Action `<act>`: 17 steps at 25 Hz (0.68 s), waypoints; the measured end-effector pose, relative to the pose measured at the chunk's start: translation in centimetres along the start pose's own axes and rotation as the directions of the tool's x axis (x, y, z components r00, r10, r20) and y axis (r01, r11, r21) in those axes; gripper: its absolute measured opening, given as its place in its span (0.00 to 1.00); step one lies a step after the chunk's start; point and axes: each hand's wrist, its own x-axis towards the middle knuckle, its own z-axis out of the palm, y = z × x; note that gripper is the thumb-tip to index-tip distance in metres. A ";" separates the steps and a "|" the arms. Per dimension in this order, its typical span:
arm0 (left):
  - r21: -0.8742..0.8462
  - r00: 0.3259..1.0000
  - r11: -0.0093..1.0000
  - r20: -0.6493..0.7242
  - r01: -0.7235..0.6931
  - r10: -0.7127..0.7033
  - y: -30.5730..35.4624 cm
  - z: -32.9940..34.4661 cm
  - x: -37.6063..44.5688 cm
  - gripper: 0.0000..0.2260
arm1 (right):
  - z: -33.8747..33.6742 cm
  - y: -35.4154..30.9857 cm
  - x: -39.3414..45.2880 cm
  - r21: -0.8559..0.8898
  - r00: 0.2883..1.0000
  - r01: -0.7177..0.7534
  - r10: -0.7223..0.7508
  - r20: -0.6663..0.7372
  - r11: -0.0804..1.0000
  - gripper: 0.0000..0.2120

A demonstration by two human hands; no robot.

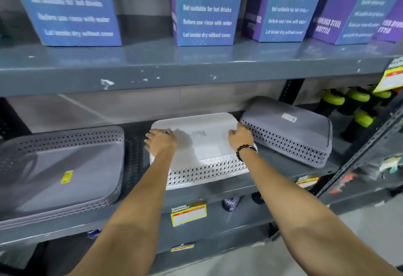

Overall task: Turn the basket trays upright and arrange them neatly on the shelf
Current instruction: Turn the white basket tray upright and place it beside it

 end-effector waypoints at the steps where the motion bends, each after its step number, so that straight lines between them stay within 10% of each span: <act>1: -0.026 0.996 0.996 0.007 0.088 -0.088 0.1 0.0 0.3 0.30 | 0.0 0.7 1.3 -0.037 0.999 -0.016 0.018 0.037 0.999 0.20; 9: -0.304 0.980 0.933 0.011 0.194 -0.200 -0.6 -2.0 0.3 0.33 | -0.3 -0.1 4.9 0.249 0.915 -0.389 0.341 0.215 0.887 0.38; 13: -0.684 0.981 0.729 -0.146 -0.010 -0.124 1.6 -5.8 -0.5 0.27 | -2.7 -2.2 4.6 0.813 0.923 -0.291 0.373 0.100 0.504 0.28; 17: -0.916 0.963 0.400 -0.108 0.000 -0.247 1.2 -8.4 -1.2 0.19 | -3.8 -1.9 3.5 0.954 0.915 -0.231 0.376 0.146 0.191 0.19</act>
